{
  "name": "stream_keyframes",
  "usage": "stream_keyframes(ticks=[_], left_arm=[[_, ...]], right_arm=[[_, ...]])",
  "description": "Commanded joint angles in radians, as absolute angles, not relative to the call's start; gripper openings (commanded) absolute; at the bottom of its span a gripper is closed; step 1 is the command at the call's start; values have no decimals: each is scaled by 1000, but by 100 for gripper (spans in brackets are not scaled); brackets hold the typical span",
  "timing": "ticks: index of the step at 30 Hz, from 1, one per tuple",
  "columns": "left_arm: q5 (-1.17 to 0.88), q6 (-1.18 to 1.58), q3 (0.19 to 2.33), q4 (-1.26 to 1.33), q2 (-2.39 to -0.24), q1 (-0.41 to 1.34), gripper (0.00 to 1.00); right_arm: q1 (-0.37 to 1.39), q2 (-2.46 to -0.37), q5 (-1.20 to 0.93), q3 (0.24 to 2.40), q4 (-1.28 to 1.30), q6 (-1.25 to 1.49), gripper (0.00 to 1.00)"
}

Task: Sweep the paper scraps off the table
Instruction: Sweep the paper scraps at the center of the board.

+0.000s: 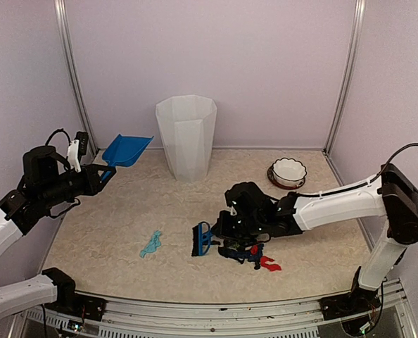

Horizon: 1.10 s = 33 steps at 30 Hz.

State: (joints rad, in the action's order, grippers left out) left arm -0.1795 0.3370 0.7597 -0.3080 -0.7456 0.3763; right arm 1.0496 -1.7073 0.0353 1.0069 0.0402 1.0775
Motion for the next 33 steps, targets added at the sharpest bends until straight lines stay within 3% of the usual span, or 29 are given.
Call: stream_keyframes(ticks=[1, 8, 13, 33], left_arm=[[-180, 335, 752, -300, -739, 371, 0], [-183, 336, 751, -301, -736, 371, 0], [-184, 336, 752, -301, -735, 371, 0], [-181, 339, 750, -301, -729, 371, 0]], right_arm=[[1042, -1579, 215, 963, 238, 1077, 0], [1056, -1369, 236, 965, 227, 964, 0], [1089, -1348, 185, 1041, 141, 915, 0], [1142, -2032, -216, 1475, -192, 1088, 0]])
